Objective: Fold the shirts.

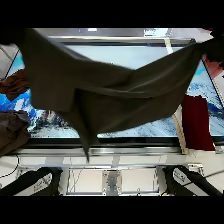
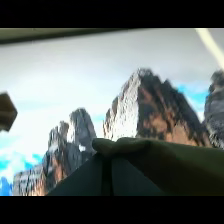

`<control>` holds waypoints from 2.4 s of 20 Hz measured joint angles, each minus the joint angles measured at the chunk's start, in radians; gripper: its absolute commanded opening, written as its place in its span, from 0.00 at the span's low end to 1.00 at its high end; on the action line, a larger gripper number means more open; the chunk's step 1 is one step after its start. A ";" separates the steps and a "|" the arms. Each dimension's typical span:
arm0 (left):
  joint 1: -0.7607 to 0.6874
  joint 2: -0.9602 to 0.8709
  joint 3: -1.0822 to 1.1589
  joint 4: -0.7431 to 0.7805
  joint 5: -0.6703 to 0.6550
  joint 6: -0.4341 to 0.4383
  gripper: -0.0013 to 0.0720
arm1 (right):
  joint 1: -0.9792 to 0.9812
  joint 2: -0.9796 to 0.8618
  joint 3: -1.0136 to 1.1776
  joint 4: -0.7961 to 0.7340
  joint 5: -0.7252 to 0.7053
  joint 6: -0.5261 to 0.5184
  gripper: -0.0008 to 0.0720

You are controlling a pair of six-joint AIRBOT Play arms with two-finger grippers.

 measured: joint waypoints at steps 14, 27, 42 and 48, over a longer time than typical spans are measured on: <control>0.001 -0.658 0.085 0.066 0.220 -0.114 0.98 | 0.231 -0.509 -0.172 -0.209 -0.609 0.060 0.60; -0.097 -0.150 -0.568 -0.156 0.150 -0.101 0.98 | 0.005 -0.351 -0.175 -0.360 -0.173 0.062 0.60; -0.364 0.055 -1.352 -0.280 1.133 -0.685 0.79 | -0.011 -0.300 -0.175 -0.349 -0.076 0.023 0.60; -0.367 0.005 -1.325 -0.305 1.159 -0.702 0.79 | -0.011 -0.300 -0.175 -0.335 -0.072 0.012 0.60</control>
